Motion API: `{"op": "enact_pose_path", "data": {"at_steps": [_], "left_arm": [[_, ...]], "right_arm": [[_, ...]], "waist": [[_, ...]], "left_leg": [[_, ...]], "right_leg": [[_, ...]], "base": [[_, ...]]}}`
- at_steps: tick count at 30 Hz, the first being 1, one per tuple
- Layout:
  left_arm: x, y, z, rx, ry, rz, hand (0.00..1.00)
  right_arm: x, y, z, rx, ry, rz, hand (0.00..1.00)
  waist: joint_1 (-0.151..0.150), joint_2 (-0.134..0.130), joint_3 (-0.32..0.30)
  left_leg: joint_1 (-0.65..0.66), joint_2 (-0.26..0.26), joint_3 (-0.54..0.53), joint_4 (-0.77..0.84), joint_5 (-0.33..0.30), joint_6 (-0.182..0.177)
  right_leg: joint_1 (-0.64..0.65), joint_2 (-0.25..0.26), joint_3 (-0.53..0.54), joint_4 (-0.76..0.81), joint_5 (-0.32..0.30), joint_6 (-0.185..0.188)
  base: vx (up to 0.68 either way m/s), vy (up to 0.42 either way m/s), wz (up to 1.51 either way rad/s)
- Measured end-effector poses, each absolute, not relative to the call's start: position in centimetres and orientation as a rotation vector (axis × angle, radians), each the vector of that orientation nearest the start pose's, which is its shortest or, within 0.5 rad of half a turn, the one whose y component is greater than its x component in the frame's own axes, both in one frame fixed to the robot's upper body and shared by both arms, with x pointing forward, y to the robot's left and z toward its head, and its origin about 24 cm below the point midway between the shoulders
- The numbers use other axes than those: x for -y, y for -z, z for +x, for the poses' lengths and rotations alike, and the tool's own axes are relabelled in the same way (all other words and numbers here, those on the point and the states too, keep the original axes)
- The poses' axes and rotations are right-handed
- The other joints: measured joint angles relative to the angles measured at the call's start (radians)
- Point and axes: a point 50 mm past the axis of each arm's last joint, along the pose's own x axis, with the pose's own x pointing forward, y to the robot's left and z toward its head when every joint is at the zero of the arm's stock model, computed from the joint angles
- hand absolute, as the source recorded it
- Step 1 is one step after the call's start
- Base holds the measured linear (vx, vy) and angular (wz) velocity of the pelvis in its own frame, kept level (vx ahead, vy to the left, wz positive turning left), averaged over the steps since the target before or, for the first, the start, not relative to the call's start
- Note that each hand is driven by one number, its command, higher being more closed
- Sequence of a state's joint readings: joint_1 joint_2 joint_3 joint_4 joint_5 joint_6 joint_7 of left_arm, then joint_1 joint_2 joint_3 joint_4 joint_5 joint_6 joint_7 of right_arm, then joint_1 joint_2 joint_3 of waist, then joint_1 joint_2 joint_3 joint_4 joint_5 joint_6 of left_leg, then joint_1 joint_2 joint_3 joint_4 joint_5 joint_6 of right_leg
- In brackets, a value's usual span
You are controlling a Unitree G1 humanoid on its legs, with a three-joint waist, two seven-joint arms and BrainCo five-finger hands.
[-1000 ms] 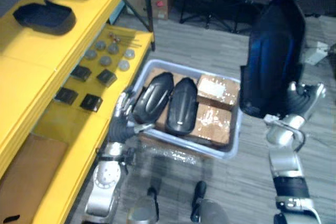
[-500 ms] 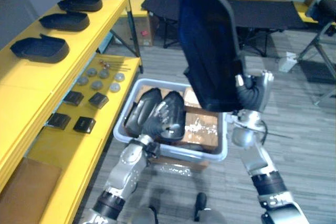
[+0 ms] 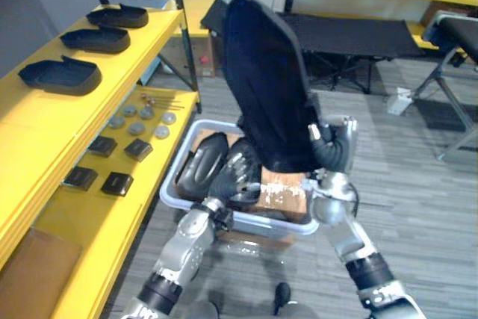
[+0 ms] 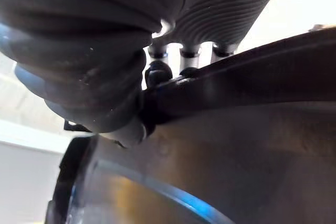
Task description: Walk over and take plastic housings, then place them on the shelf
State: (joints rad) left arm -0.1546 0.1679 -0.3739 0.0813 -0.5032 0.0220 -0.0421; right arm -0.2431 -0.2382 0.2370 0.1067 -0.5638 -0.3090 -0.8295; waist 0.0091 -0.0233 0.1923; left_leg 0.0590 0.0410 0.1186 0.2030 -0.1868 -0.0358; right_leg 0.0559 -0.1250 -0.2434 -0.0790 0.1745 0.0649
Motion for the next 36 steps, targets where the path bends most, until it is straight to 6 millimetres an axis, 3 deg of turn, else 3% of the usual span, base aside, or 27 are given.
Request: {"op": "enact_pose_path", "data": {"at_steps": [16, 26, 27, 36], "left_arm": [[-8.4, -4.5, 26.0, -0.031, 0.345, -0.322, 0.0], [-8.7, -3.8, 25.9, -0.071, 0.291, -0.345, 0.0], [-8.8, -3.6, 25.9, -0.086, 0.288, -0.358, 1.0], [-8.8, -2.6, 25.6, -0.167, 0.249, -0.523, 1.0]], "right_arm": [[12.2, -8.0, 25.7, 0.653, 0.293, -0.543, 1.0], [10.0, -6.3, 24.7, 0.567, 0.193, -0.447, 1.0], [9.8, -6.2, 24.6, 0.562, 0.183, -0.445, 1.0], [8.7, -5.0, 24.2, 0.481, 0.128, -0.404, 1.0]], "waist": [[0.004, -0.005, -0.004], [0.005, -0.031, -0.036], [0.005, -0.031, -0.04], [0.007, -0.029, -0.047]], "left_leg": [[0.012, 0.003, -0.002, -0.026, 0.009, -0.003], [0.013, 0.0, -0.004, -0.028, 0.01, -0.002], [0.013, 0.0, -0.004, -0.028, 0.01, -0.002], [0.022, 0.0, -0.013, -0.048, 0.025, -0.005]], "right_leg": [[0.009, 0.001, -0.001, 0.0, -0.004, -0.004], [0.01, 0.001, -0.002, -0.001, -0.003, -0.003], [0.01, 0.0, -0.002, -0.001, -0.003, -0.003], [0.014, -0.005, -0.008, -0.001, -0.004, -0.005]], "base": [[-0.03, 0.007, 0.0], [-0.02, 0.007, 0.0], [-0.04, 0.018, 0.01], [-0.04, 0.013, 0.03]]}}
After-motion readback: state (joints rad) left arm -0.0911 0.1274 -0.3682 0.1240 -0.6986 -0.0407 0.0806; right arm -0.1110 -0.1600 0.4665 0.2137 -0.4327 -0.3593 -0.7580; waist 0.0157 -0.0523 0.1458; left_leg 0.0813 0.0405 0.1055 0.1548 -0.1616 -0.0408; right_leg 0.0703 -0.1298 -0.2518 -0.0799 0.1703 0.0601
